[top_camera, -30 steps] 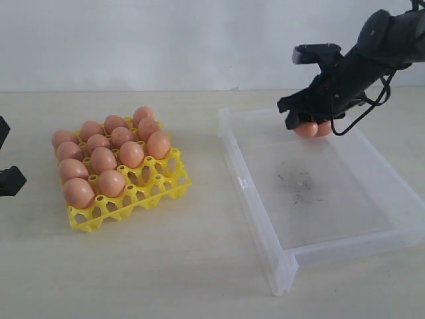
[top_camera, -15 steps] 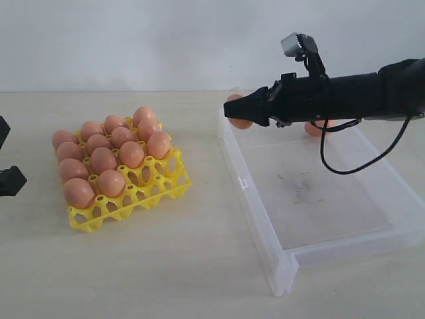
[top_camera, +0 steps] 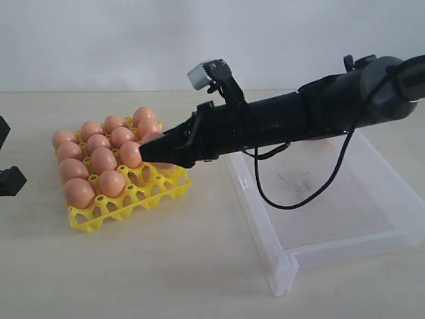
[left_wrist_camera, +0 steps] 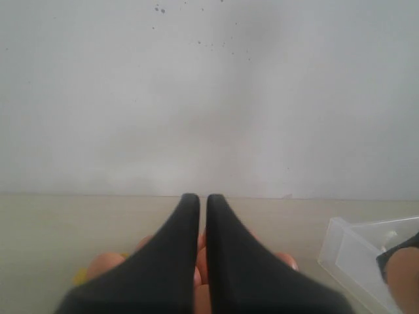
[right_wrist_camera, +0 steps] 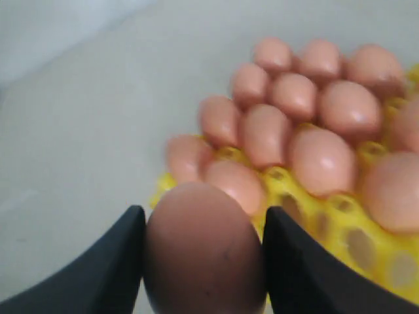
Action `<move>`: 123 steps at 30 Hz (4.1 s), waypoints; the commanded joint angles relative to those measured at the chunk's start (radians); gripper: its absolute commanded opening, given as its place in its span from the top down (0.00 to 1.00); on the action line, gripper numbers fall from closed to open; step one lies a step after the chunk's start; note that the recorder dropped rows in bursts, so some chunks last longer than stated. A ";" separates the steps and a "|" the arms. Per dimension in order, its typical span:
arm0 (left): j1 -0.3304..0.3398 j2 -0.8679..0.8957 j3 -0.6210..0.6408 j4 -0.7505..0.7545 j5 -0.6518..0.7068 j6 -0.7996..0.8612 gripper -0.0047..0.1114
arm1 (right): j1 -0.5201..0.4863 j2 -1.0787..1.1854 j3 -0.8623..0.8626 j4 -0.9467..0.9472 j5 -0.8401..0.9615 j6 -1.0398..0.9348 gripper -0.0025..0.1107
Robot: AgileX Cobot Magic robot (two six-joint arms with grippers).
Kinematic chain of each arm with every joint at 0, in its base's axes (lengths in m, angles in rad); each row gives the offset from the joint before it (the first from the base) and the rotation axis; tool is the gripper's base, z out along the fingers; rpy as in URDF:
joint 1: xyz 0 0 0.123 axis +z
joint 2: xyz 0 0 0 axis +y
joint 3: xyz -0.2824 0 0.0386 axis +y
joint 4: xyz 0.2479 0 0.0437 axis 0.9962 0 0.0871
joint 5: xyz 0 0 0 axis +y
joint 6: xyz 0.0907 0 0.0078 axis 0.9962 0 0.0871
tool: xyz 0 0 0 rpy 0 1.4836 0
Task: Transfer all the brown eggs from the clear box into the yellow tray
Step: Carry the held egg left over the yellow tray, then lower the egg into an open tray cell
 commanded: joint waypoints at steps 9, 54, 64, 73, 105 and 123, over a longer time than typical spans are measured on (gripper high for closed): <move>-0.001 -0.006 0.006 -0.006 -0.011 0.013 0.93 | 0.016 -0.239 -0.038 -0.396 0.309 0.377 0.98; -0.001 -0.006 0.006 -0.008 -0.011 0.013 0.93 | 0.100 0.316 -0.088 -2.486 -2.127 2.538 0.98; -0.001 -0.006 0.006 -0.008 -0.011 0.026 0.93 | 0.072 0.406 -0.107 -2.507 -2.127 2.537 0.98; -0.001 -0.006 0.006 -0.008 -0.011 0.034 0.93 | 0.076 0.406 -0.107 -2.530 -2.127 2.619 0.98; -0.001 -0.006 0.006 -0.011 -0.011 0.052 0.93 | 0.135 0.406 -0.143 -2.452 -1.902 2.644 0.98; -0.001 -0.006 0.006 -0.011 -0.011 0.052 0.93 | 0.135 0.406 -0.143 -2.487 -1.881 2.698 0.63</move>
